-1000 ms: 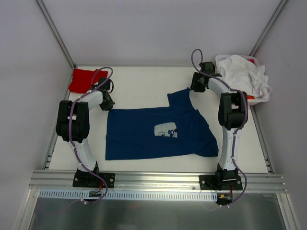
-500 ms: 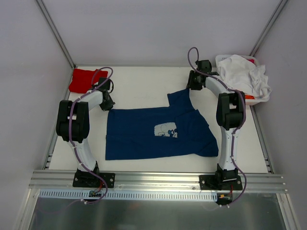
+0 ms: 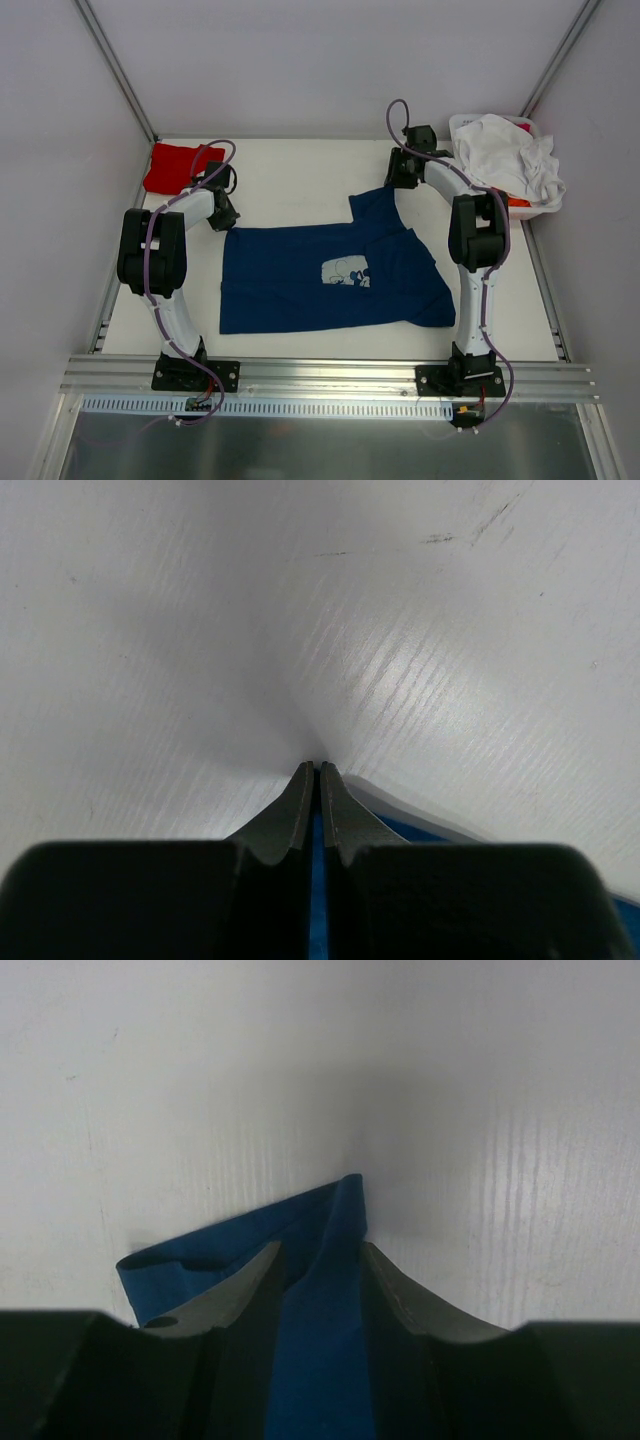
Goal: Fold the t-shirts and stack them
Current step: Fold the tshirt
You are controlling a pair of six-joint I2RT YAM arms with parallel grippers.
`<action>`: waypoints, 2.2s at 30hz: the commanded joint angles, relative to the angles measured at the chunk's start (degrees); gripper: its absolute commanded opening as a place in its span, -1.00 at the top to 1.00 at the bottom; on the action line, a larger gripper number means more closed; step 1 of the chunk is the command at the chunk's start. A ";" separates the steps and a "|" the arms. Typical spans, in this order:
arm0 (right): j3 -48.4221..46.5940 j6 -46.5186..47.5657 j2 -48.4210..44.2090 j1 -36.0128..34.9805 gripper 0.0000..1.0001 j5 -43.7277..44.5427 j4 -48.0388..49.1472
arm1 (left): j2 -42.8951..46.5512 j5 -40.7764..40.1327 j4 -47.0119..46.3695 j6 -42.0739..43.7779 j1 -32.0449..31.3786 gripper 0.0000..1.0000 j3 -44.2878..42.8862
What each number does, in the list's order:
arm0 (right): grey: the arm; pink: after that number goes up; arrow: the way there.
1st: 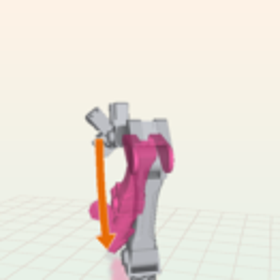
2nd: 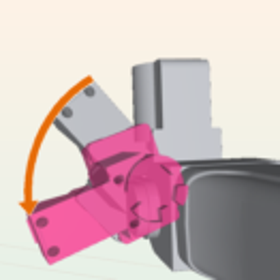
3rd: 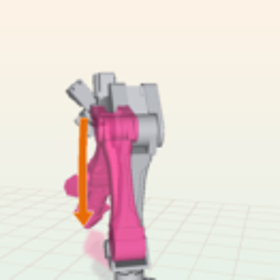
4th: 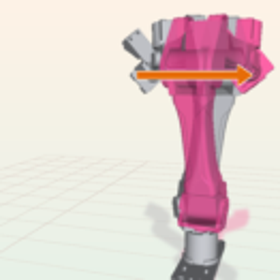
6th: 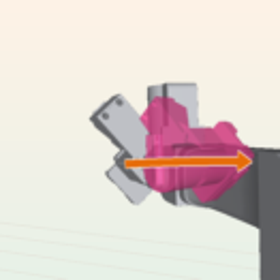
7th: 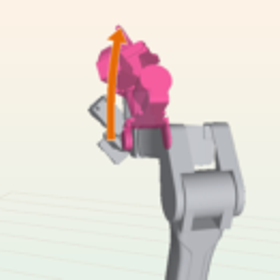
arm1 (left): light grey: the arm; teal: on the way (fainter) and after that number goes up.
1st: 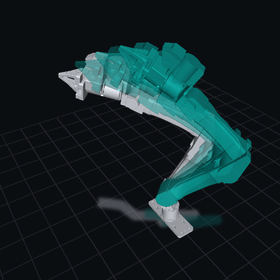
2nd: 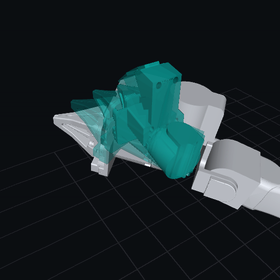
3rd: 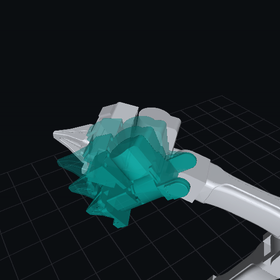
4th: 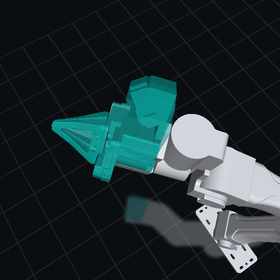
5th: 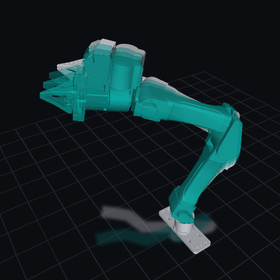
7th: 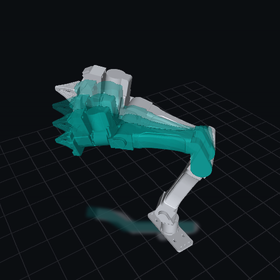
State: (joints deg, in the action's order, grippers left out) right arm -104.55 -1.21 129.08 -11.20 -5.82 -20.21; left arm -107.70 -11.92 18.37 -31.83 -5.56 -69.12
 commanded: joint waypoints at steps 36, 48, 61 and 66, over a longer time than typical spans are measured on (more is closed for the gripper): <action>10.94 -0.37 -10.85 -1.72 0.99 0.73 6.14 | 7.23 2.25 0.70 1.16 -0.15 1.00 1.79; 20.17 0.69 -29.57 -5.32 0.99 4.06 4.48 | 27.08 1.82 3.07 0.46 -0.76 1.00 7.51; 32.83 0.69 -50.39 -8.30 1.00 11.01 -1.41 | 44.58 2.61 8.87 -1.12 -1.64 1.00 14.54; 39.14 -1.07 -58.31 -10.15 0.99 14.35 -3.96 | 50.64 2.96 11.24 -2.62 -2.61 1.00 17.09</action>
State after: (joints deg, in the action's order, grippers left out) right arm -67.90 -1.37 76.12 -20.18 5.17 -21.63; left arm -60.90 -9.93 27.18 -32.95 -7.22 -53.06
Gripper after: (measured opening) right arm 0.013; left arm 0.011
